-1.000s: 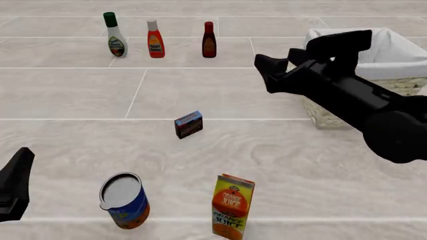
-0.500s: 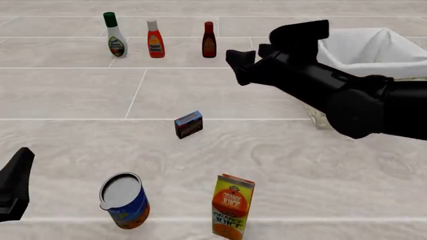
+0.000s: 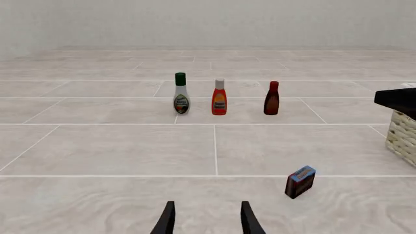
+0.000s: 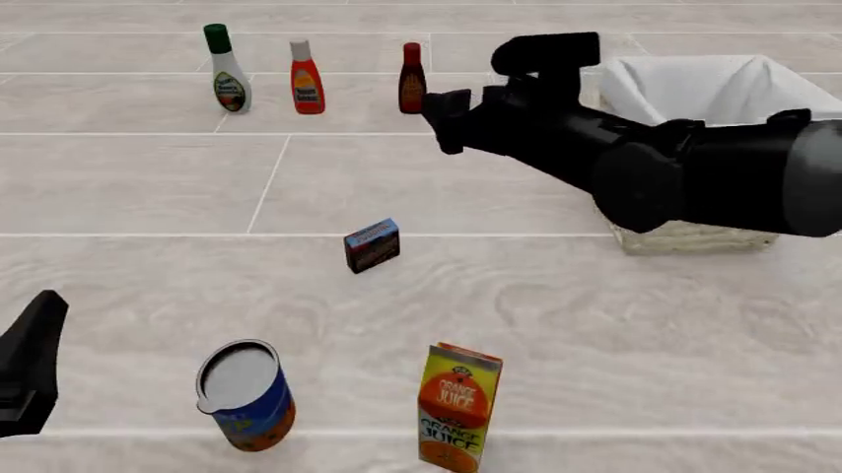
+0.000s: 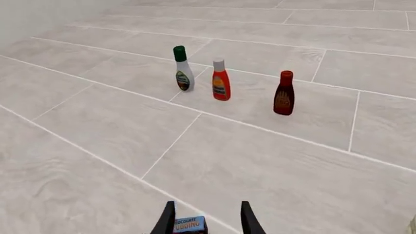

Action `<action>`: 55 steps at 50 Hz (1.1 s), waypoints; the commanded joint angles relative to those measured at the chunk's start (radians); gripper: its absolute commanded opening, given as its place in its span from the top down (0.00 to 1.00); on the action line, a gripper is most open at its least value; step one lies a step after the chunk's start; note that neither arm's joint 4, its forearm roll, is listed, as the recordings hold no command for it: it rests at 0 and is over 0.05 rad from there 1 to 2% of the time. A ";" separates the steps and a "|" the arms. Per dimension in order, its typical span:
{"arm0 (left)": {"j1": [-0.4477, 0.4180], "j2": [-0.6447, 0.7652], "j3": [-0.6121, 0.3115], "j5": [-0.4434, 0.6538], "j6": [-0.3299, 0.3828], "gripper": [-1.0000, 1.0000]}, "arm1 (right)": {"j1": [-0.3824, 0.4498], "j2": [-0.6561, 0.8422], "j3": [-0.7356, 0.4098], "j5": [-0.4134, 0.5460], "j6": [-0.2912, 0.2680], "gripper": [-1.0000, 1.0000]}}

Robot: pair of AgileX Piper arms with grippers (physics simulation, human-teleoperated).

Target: Pick the chocolate pudding and place it in the basket.

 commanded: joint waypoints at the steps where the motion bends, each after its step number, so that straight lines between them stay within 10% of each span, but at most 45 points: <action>1: 0.000 0.000 0.000 0.000 0.000 0.00 | -0.039 0.081 -0.102 0.122 0.023 0.00; 25: 0.000 0.000 0.000 0.000 0.000 0.00 | -0.040 0.259 -0.444 0.528 0.027 0.00; 55: 0.000 0.000 0.000 0.000 0.000 0.00 | -0.041 0.432 -0.842 0.938 0.263 0.00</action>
